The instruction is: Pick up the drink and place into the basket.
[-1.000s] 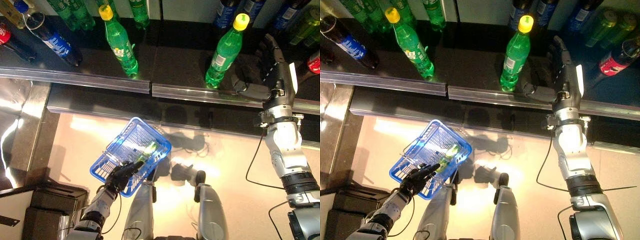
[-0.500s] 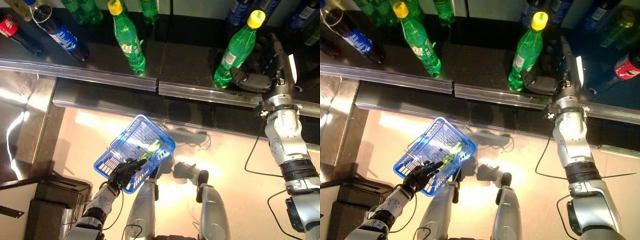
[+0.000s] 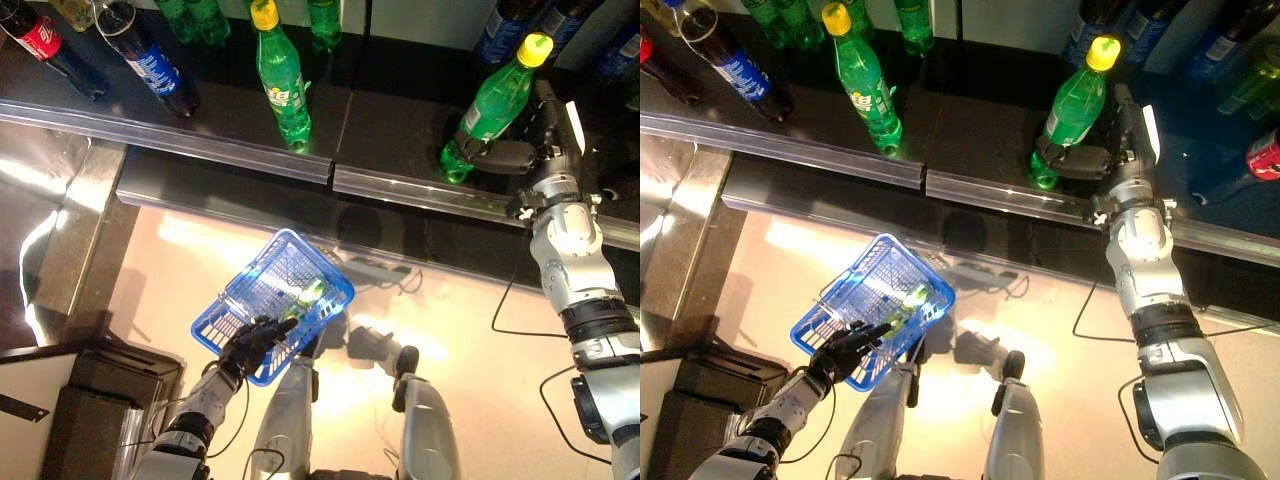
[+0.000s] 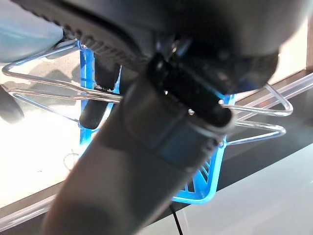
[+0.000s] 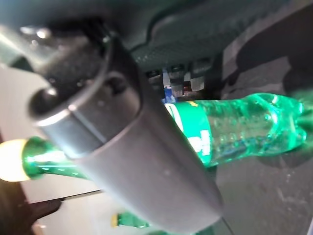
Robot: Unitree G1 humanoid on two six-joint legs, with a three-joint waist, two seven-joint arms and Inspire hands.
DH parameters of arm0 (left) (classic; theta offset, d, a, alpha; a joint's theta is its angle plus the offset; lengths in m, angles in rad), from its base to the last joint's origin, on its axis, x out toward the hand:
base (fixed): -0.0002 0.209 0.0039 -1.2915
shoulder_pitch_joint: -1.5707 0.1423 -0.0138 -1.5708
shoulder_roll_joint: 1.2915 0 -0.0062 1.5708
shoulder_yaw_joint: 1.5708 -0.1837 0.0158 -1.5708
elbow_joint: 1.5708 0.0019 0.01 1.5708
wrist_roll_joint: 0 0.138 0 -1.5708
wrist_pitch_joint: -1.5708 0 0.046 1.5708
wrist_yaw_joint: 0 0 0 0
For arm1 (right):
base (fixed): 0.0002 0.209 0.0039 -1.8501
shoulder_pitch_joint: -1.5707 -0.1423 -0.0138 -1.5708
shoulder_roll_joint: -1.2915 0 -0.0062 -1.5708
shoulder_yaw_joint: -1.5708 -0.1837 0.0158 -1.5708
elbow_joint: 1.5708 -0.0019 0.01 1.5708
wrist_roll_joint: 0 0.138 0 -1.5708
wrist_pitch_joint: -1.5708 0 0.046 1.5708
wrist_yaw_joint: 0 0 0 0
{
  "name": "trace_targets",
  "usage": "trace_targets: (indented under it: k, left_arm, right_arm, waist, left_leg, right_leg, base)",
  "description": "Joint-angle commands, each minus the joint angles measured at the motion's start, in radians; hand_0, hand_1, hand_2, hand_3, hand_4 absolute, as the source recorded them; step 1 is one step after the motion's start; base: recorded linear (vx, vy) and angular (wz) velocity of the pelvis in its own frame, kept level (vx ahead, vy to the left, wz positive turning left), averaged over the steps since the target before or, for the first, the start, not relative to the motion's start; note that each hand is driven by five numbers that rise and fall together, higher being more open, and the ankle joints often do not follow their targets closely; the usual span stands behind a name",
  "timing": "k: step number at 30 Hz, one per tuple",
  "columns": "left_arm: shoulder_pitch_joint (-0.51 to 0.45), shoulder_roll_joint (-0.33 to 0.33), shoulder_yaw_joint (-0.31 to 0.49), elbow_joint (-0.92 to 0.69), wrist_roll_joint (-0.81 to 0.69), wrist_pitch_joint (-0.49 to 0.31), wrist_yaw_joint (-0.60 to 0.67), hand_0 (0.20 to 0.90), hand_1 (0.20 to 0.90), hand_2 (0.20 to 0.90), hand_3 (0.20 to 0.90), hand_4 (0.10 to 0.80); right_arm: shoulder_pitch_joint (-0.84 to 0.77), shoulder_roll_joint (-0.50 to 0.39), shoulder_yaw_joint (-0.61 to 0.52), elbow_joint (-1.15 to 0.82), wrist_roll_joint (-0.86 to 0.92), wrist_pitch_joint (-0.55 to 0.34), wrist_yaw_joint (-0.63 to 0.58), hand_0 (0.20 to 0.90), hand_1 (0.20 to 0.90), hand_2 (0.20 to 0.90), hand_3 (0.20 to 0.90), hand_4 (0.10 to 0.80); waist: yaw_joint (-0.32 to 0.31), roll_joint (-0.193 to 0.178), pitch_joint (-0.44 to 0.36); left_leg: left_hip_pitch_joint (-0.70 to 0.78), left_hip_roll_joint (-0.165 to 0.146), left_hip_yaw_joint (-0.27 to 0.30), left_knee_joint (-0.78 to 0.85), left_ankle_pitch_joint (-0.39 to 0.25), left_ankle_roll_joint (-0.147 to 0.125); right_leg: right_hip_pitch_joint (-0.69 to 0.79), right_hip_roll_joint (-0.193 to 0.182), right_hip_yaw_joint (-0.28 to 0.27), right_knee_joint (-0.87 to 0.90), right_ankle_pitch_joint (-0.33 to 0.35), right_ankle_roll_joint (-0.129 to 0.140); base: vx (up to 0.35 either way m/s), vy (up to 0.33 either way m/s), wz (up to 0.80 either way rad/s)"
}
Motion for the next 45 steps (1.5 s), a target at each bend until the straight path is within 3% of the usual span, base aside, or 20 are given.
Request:
trace_targets:
  k: [1,3,4,5,23,30,45]
  left_arm:
    - [0.131,0.097,-0.098,0.005,0.065,0.020,-0.016,0.300,0.300,0.300,0.200,0.100]
    - [0.130,0.099,-0.100,0.010,0.069,0.018,-0.024,0.300,0.300,0.300,0.200,0.100]
    - [0.131,0.099,-0.100,0.013,0.070,0.017,-0.028,0.300,0.300,0.300,0.200,0.100]
    - [0.129,0.098,-0.100,0.014,0.072,0.018,-0.027,0.300,0.300,0.300,0.200,0.100]
    - [0.129,0.093,-0.105,0.011,0.069,0.017,-0.027,0.300,0.300,0.300,0.200,0.100]
    - [0.152,0.089,-0.091,-0.005,0.061,0.000,-0.027,0.300,0.300,0.300,0.200,0.100]
    - [0.233,0.041,-0.022,-0.009,0.115,-0.026,-0.009,0.300,0.300,0.300,0.200,0.100]
  right_arm:
    - [-0.158,-0.082,0.019,-0.038,0.029,-0.069,0.022,0.900,0.900,0.900,0.900,0.800]
    - [-0.172,-0.080,0.031,-0.031,0.028,-0.071,0.026,0.900,0.900,0.900,0.900,0.800]
    - [-0.177,-0.077,0.035,-0.028,0.029,-0.071,0.029,0.629,0.629,0.629,0.584,0.484]
    - [-0.180,-0.073,0.039,-0.027,0.027,-0.073,0.037,0.300,0.300,0.300,0.200,0.100]
    - [-0.160,-0.055,0.028,-0.064,0.006,-0.068,0.028,0.300,0.300,0.300,0.200,0.100]
    - [-0.114,-0.038,0.003,-0.145,-0.015,-0.080,0.017,0.300,0.300,0.300,0.200,0.100]
    - [0.121,-0.025,-0.081,-0.402,-0.077,-0.039,0.031,0.300,0.300,0.300,0.200,0.100]
  waist:
    - [0.024,-0.025,-0.047]
    - [0.027,-0.024,-0.045]
    - [0.029,-0.023,-0.046]
    - [0.030,-0.023,-0.047]
    - [0.025,-0.020,-0.045]
    - [0.018,-0.029,-0.062]
    - [0.003,-0.083,-0.259]
  left_leg:
    - [0.018,-0.034,0.024,0.018,-0.038,0.048]
    - [0.019,-0.036,0.022,0.019,-0.038,0.049]
    - [0.021,-0.037,0.022,0.017,-0.038,0.049]
    - [0.021,-0.037,0.023,0.016,-0.038,0.049]
    - [0.047,-0.039,0.031,-0.005,-0.036,0.048]
    - [0.100,-0.030,0.045,-0.070,-0.016,0.038]
    - [0.341,-0.006,0.093,-0.380,0.053,0.004]
  right_leg:
    - [-0.004,-0.011,-0.005,-0.047,0.055,-0.004]
    - [-0.003,-0.013,-0.006,-0.046,0.056,-0.003]
    - [-0.002,-0.014,-0.008,-0.047,0.056,-0.003]
    - [-0.001,-0.015,-0.009,-0.047,0.056,-0.002]
    - [0.020,-0.018,-0.017,-0.066,0.061,-0.001]
    - [0.066,-0.002,-0.023,-0.121,0.075,0.000]
    - [0.287,0.038,-0.040,-0.383,0.148,0.024]
  base:
    - [0.000,0.000,0.00]
    - [0.000,0.000,0.00]
    - [0.000,0.000,0.00]
    - [0.000,0.000,0.00]
    - [-0.003,0.003,0.02]
    - [0.024,-0.007,-0.02]
    - [0.096,0.001,-0.01]
